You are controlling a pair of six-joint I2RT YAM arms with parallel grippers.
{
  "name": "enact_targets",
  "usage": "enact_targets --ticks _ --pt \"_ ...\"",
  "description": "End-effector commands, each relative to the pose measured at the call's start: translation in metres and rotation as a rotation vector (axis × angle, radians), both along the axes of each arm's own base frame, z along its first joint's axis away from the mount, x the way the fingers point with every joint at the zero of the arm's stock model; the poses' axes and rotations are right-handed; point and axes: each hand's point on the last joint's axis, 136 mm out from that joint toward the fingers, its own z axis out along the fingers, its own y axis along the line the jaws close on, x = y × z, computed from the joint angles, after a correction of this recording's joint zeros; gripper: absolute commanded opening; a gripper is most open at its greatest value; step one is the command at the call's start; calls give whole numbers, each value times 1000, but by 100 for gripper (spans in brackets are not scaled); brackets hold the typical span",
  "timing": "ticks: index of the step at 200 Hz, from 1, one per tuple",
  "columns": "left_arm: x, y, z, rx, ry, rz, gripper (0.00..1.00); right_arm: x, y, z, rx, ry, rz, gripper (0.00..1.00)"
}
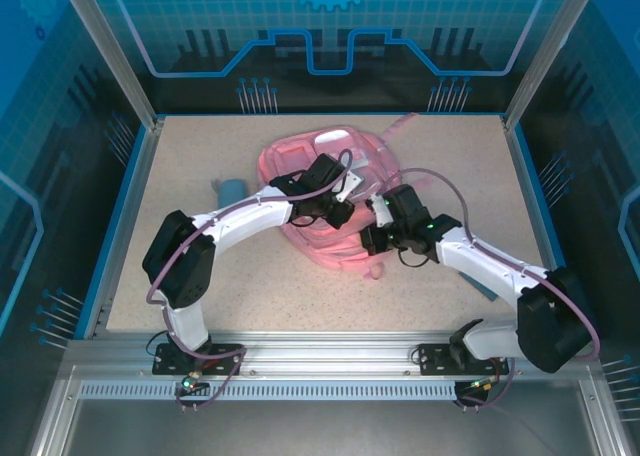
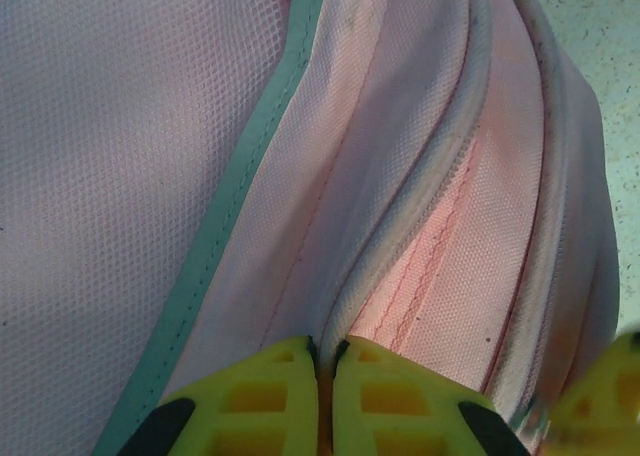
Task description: Pack books, pencil case, and school supplies into a backpack
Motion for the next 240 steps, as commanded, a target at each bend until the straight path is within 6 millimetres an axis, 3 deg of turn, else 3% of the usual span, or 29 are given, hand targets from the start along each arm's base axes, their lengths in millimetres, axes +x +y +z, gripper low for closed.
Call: enact_targets --ticks 1,17,35,74,109,142,165,198,240 --pt "21 -19 40 -168 -107 39 2 -15 42 1 146 55 53 0" --pt "18 -15 40 -176 -112 53 1 -11 46 4 226 69 0 0" --pt "12 -9 41 -190 -115 60 1 -7 33 10 274 61 -80 0" --pt "-4 -1 41 -230 -128 31 1 -1 -27 37 304 47 -274 42" --pt "-16 3 46 -261 -166 -14 1 6 -57 66 343 129 -418 64" --pt "-29 8 49 -258 -205 -77 1 28 -44 90 416 239 -461 67" --pt "-34 15 50 -240 -235 -90 1 46 -29 96 453 311 -487 60" --pt "-37 18 47 -230 -247 -101 2 60 -7 84 423 378 -513 56" --pt "-39 21 51 -239 -255 -94 4 61 -6 56 330 515 -608 55"
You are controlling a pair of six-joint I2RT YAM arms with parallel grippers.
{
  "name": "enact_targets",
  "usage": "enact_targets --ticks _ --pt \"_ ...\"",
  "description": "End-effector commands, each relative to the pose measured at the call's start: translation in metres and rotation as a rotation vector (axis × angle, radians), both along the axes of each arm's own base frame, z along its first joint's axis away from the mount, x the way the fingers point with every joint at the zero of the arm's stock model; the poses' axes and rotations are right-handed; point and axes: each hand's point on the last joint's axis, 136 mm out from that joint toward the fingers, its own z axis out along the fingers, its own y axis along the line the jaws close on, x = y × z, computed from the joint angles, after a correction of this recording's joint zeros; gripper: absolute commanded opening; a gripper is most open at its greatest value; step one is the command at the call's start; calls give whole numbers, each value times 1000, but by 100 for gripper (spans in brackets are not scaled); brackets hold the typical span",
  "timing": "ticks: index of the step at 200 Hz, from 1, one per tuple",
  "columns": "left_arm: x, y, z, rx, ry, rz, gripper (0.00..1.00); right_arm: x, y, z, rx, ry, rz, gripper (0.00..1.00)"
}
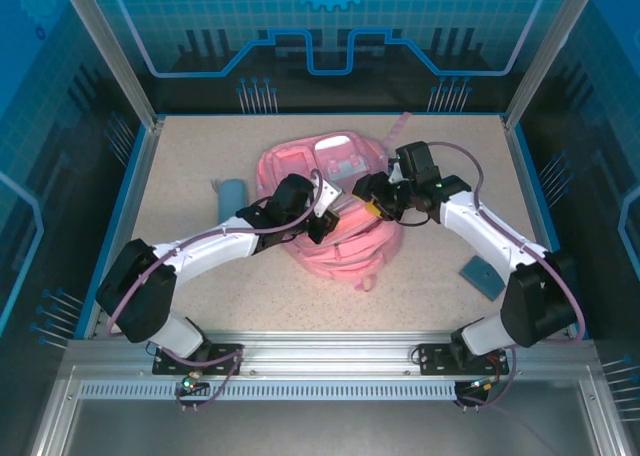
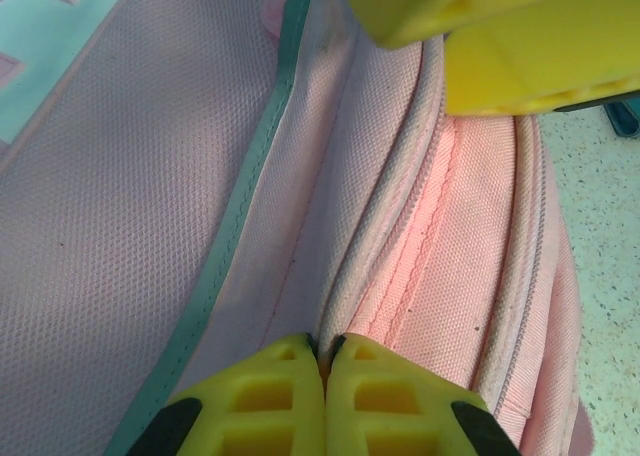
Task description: Pack books, pencil case, and school supplies into a backpack
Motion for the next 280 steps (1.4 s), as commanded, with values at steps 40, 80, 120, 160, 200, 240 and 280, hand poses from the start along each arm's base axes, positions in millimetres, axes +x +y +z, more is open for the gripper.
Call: enact_targets --ticks 40,80,120,160,200,240,280 --pt "-5 -1 35 -110 -39 14 13 -4 9 -22 -28 138 -22 41" --pt "-9 25 38 -115 50 197 48 4 25 -14 -20 74 15 13" --pt "-41 61 26 -172 238 401 66 6 38 -7 -24 31 40 12" --pt "-80 65 2 -231 459 496 65 7 45 2 -32 -5 60 12" --pt "-86 58 -25 -190 531 529 54 6 49 1 -32 -3 74 12" --pt "-72 48 -33 -186 520 532 41 4 50 1 -29 -2 80 12" --pt "-66 45 -42 -172 522 547 35 2 48 1 -32 -2 80 11"
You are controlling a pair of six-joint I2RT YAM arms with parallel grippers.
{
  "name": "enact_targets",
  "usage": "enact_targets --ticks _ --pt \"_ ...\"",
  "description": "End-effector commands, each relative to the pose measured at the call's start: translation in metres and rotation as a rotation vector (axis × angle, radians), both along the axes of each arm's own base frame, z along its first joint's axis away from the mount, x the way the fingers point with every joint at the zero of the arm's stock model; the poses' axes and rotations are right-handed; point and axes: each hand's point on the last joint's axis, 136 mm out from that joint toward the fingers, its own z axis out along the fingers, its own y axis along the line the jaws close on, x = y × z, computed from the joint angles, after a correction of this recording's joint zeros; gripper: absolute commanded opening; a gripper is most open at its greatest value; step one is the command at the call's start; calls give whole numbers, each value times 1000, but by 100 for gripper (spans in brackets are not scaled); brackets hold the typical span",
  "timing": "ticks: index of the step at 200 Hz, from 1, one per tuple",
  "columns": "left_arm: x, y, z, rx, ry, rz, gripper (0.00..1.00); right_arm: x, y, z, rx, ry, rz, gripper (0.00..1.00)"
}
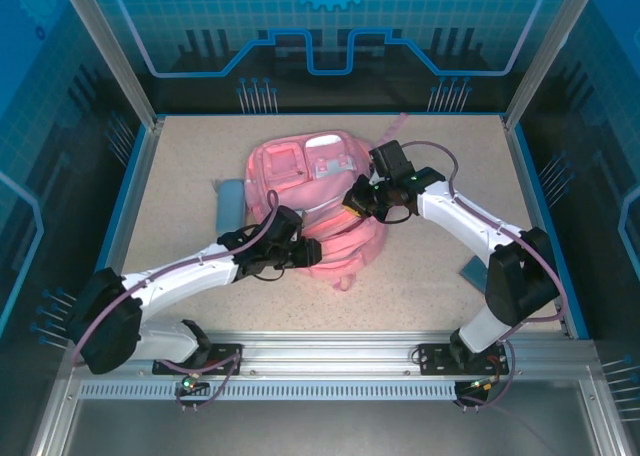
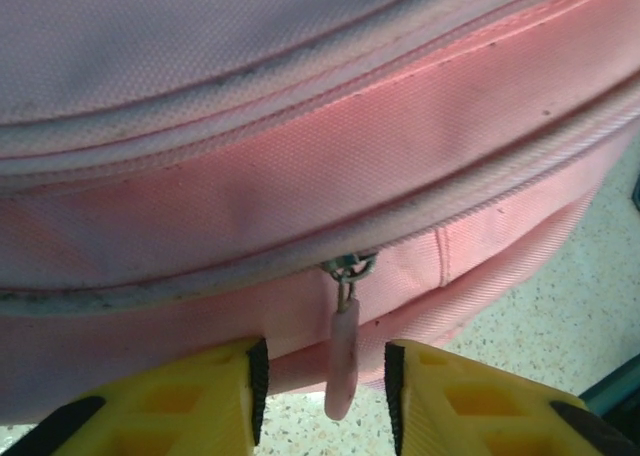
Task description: Pack books, pencil case, and school supplies into a backpack
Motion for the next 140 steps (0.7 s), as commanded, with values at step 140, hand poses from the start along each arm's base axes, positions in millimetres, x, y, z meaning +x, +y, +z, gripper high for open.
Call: enact_targets --ticks 140 --pt "1 51 2 205 -130 5 0 12 -84 3 -254 -144 -132 5"
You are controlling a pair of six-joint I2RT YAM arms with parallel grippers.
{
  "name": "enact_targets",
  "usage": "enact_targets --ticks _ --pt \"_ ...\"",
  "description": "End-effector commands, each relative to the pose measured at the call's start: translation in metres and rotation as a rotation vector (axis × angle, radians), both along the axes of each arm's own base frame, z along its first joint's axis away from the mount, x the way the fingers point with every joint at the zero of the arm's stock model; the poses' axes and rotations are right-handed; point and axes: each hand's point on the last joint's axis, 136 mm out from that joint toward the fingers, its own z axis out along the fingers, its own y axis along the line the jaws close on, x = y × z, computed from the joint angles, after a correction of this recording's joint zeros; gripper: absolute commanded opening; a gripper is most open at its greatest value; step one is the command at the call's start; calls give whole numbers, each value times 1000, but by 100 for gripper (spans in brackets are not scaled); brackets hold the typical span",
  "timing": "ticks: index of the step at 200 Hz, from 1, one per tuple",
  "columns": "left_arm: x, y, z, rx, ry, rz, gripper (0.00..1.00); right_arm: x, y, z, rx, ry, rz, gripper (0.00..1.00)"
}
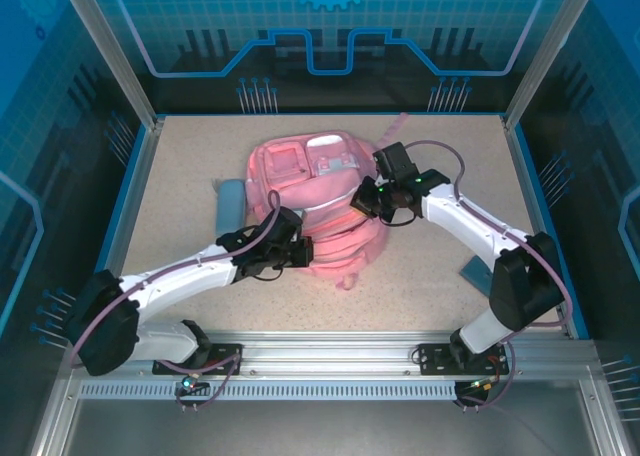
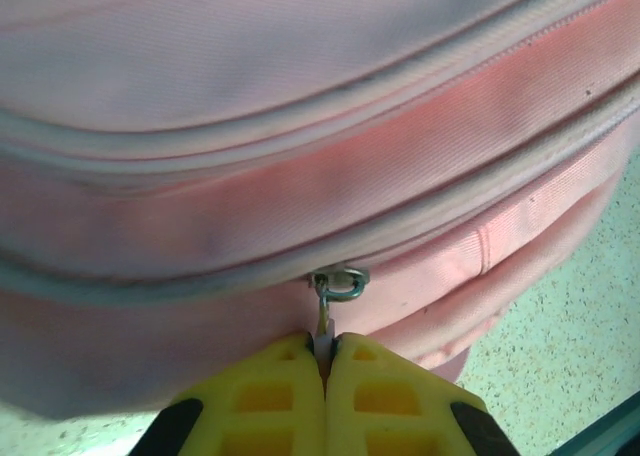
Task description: Pack books, pencil case, and school supplies into a backpack
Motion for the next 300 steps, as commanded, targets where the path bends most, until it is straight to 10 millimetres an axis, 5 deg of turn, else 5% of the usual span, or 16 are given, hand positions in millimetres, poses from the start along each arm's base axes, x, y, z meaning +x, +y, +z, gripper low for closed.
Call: enact_targets --ticks 1,28,98,158,190,220,250,274,300 --pt "-3 40 -7 137 -47 27 0 8 -55 7 -147 -81 -91 5" --pt "1 53 -10 109 -82 16 0 10 -80 5 -180 -103 -114 6" --pt "58 71 -5 154 -201 8 0 10 -93 -3 -206 -93 -51 4" --pt "98 66 -5 140 -190 -24 1 9 -68 -9 -80 -75 21 4" --pt "95 77 5 153 -163 39 42 5 -43 -10 28 -66 68 13" --pt "85 113 15 203 -152 167 77 -1 -5 -8 92 -79 163 31" --pt "81 166 9 290 -96 347 92 -7 27 -12 87 -70 243 43" --pt "81 202 -6 313 3 467 96 -6 16 -12 30 -89 206 64" --pt "93 221 -21 328 59 514 98 -9 0 -4 -40 -126 174 79"
